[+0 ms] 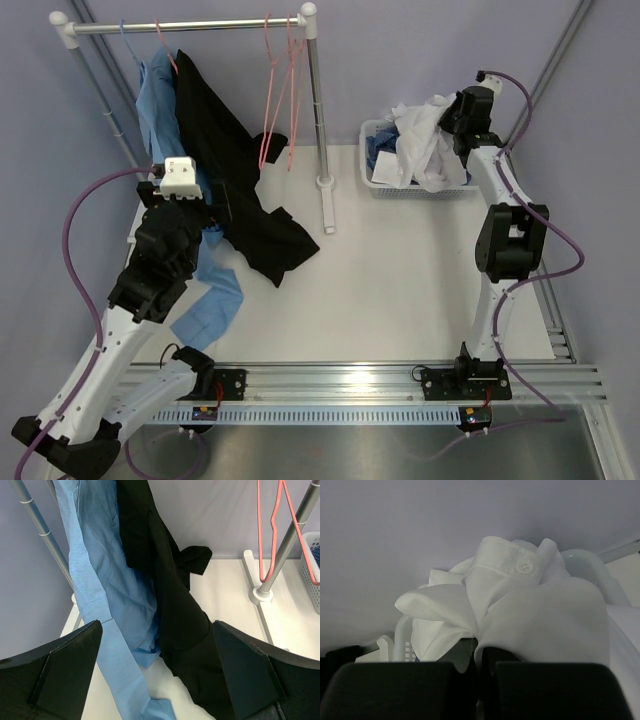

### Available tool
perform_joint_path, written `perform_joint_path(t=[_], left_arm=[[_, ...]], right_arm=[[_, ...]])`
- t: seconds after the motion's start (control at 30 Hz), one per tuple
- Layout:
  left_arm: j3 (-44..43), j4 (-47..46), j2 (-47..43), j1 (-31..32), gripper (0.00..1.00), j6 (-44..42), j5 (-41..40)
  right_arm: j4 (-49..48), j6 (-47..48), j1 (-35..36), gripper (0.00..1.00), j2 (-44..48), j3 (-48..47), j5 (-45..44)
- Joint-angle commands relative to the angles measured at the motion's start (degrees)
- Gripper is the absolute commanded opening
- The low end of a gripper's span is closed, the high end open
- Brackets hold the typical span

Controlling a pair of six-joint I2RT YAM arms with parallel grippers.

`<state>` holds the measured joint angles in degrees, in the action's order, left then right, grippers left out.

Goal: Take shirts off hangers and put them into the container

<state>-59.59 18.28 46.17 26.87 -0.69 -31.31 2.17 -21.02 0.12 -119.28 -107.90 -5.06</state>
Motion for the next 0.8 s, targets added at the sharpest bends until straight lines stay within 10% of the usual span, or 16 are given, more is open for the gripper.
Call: perform_joint_path(t=[0.0,0.43,0.77], left_arm=[[-0.08,-3.78,-0.03,-0.42,0.99,-0.63,-1.21],[-0.08,-3.78,-0.12,-0.77,0.99,-0.28,-0.42],[-0.08,-3.69,-0.56,-0.77,0.99,-0.1,-0.42]], right_arm=[[7.56,-2.71,0.32,0.0,-3.49,-5.91,3.39],[32.98,-13.26,0.32,0.02,-17.56,-16.29,6.99],[30.44,-9.22,0.32,0.59,-13.08,-14.8,6.12]])
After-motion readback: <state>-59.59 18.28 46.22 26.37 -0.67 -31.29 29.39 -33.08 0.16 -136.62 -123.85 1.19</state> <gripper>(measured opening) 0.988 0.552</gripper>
